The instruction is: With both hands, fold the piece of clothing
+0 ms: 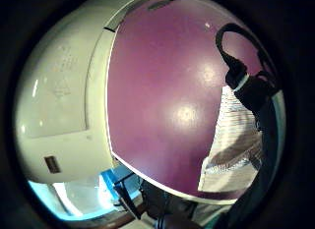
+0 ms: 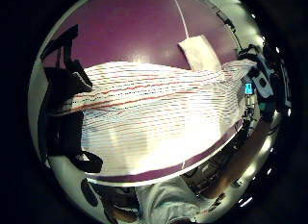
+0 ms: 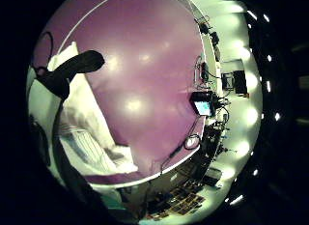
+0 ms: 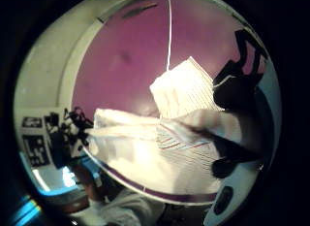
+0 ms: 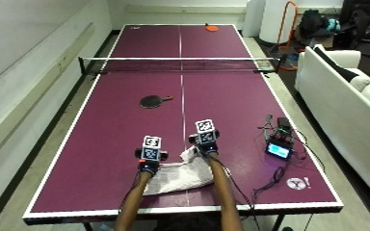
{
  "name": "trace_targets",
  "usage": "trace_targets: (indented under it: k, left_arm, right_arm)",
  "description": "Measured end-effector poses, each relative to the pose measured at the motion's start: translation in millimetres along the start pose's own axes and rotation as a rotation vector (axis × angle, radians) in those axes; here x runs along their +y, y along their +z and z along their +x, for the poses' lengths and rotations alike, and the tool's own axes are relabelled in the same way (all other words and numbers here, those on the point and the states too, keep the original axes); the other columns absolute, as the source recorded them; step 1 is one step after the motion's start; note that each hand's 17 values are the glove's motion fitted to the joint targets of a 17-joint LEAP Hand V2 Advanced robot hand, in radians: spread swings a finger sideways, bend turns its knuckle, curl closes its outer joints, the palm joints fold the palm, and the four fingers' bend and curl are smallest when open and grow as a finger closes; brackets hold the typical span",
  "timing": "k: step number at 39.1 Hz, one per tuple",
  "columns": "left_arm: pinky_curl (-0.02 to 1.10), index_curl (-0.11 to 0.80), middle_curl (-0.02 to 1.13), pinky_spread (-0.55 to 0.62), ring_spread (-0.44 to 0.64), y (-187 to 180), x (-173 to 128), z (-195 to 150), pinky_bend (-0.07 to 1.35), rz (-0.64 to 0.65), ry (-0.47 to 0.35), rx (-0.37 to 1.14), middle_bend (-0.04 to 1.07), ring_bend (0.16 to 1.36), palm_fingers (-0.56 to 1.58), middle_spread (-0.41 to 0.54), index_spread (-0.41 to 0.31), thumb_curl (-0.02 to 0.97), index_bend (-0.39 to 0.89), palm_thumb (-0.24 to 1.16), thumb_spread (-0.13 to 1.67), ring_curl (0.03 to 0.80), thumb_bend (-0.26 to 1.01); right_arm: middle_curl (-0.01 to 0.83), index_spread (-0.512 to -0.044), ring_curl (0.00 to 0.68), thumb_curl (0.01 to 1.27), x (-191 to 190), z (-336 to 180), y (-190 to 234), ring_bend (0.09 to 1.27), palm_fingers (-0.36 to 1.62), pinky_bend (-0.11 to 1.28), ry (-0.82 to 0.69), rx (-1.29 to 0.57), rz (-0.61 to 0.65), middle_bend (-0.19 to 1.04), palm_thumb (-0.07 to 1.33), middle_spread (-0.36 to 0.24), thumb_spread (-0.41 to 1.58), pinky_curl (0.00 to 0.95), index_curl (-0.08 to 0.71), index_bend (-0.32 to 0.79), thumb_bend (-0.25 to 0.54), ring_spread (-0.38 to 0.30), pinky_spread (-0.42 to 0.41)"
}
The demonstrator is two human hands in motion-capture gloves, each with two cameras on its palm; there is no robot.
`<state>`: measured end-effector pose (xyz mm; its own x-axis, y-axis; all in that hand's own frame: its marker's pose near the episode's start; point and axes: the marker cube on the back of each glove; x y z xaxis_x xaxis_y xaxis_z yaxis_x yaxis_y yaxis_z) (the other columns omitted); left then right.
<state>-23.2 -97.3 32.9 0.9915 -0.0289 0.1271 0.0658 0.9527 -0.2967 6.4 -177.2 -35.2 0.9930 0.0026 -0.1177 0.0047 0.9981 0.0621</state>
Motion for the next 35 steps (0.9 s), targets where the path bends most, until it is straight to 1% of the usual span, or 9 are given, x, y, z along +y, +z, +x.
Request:
trace_targets:
  k: [8, 11, 13, 14, 18, 25, 26, 27, 35]
  left_arm:
    - [0.31, 0.500, 0.49, -0.20, -0.39, 16.8, -10.6, -9.1, 0.14, 0.109, -0.051, 0.033, 0.46, 0.68, 1.21, -0.371, -0.360, 0.324, 0.26, 0.80, 1.23, 0.422, 0.03]
    - [0.31, 0.476, 0.50, -0.16, -0.38, 19.8, 1.1, -12.7, 0.14, 0.146, -0.076, 0.058, 0.47, 0.70, 1.12, -0.361, -0.327, 0.321, 0.16, 0.80, 1.24, 0.429, 0.02]
    - [0.31, 0.452, 0.47, -0.08, -0.35, 24.2, 10.2, -13.7, 0.16, 0.182, -0.072, 0.062, 0.34, 0.68, 0.83, -0.315, -0.282, 0.319, 0.09, 0.78, 1.24, 0.424, 0.00]
    - [0.34, 0.463, 0.51, -0.09, -0.36, 29.2, 11.0, -14.3, 0.18, 0.218, -0.063, 0.055, 0.41, 0.71, 0.94, -0.320, -0.287, 0.319, 0.13, 0.79, 1.25, 0.457, 0.00]
    - [0.36, 0.434, 0.48, 0.05, -0.26, 69.6, 4.1, -13.6, 0.23, 0.314, -0.005, 0.009, 0.24, 0.65, 0.65, -0.243, -0.222, 0.307, 0.11, 0.70, 1.23, 0.447, -0.04]
    - [0.34, 0.401, 0.41, 0.17, -0.18, 57.3, 74.9, -10.0, 0.19, 0.275, -0.042, -0.085, 0.17, 0.61, 0.67, -0.194, -0.190, 0.261, 0.14, 0.52, 1.30, 0.394, -0.05]
    - [0.34, 0.400, 0.41, 0.19, -0.17, 55.7, 80.5, -10.2, 0.19, 0.263, -0.050, -0.096, 0.17, 0.60, 0.66, -0.184, -0.188, 0.254, 0.14, 0.51, 1.31, 0.391, -0.04]
    - [0.34, 0.393, 0.41, 0.18, -0.17, 57.9, 82.2, -8.9, 0.20, 0.247, -0.045, -0.097, 0.17, 0.61, 0.67, -0.185, -0.184, 0.266, 0.13, 0.53, 1.29, 0.392, -0.03]
    - [0.30, 0.411, 0.39, 0.34, -0.11, 77.1, 64.6, 29.2, 0.14, 0.259, 0.121, 0.028, 0.15, 0.61, 0.61, -0.140, -0.181, 0.206, 0.19, 0.40, 1.45, 0.387, -0.02]
  right_arm:
    - [0.471, -0.338, 0.478, 0.27, 10.7, 11.9, 8.0, 0.89, 1.21, 0.52, 0.063, -0.137, 0.044, 0.49, 0.84, -0.269, 1.06, 0.404, 0.287, 0.02, -0.029, -0.252, -0.336]
    - [0.453, -0.337, 0.464, 0.27, 31.1, 26.8, 8.4, 0.85, 1.06, 0.57, 0.100, -0.238, 0.121, 0.43, 0.81, -0.272, 1.04, 0.418, 0.252, 0.00, -0.037, -0.260, -0.300]
    - [0.430, -0.336, 0.443, 0.27, 49.9, 39.1, 16.3, 0.77, 0.90, 0.63, 0.151, -0.278, 0.151, 0.34, 0.78, -0.259, 1.04, 0.436, 0.237, 0.01, -0.044, -0.259, -0.272]
    - [0.445, -0.335, 0.469, 0.27, 60.9, 45.9, 22.9, 0.82, 0.97, 0.62, 0.184, -0.288, 0.153, 0.37, 0.79, -0.269, 1.03, 0.439, 0.238, 0.01, -0.035, -0.261, -0.267]
    - [0.428, -0.328, 0.427, 0.27, 104.9, 66.0, 52.0, 0.69, 0.83, 0.66, 0.315, -0.293, 0.117, 0.32, 0.74, -0.230, 1.08, 0.446, 0.217, 0.05, -0.032, -0.232, -0.207]
    - [0.409, -0.278, 0.408, 0.25, 147.2, 70.6, 89.0, 0.64, 0.58, 0.60, 0.449, -0.153, 0.040, 0.24, 0.58, -0.133, 1.16, 0.433, 0.198, 0.04, -0.062, -0.119, -0.017]
    - [0.419, -0.294, 0.404, 0.26, 148.1, 70.8, 91.1, 0.63, 0.68, 0.59, 0.454, -0.140, 0.043, 0.27, 0.62, -0.145, 1.17, 0.425, 0.214, 0.10, -0.026, -0.125, -0.027]
    - [0.400, -0.269, 0.394, 0.25, 149.0, 71.5, 93.6, 0.63, 0.56, 0.60, 0.458, -0.123, 0.048, 0.23, 0.56, -0.118, 1.17, 0.411, 0.171, 0.00, -0.060, -0.103, 0.016]
    - [0.431, -0.224, 0.402, 0.24, 154.1, 76.0, 104.6, 0.73, 0.62, 0.63, 0.459, -0.060, 0.094, 0.37, 0.53, -0.111, 1.22, 0.392, 0.081, -0.05, -0.006, -0.129, 0.053]
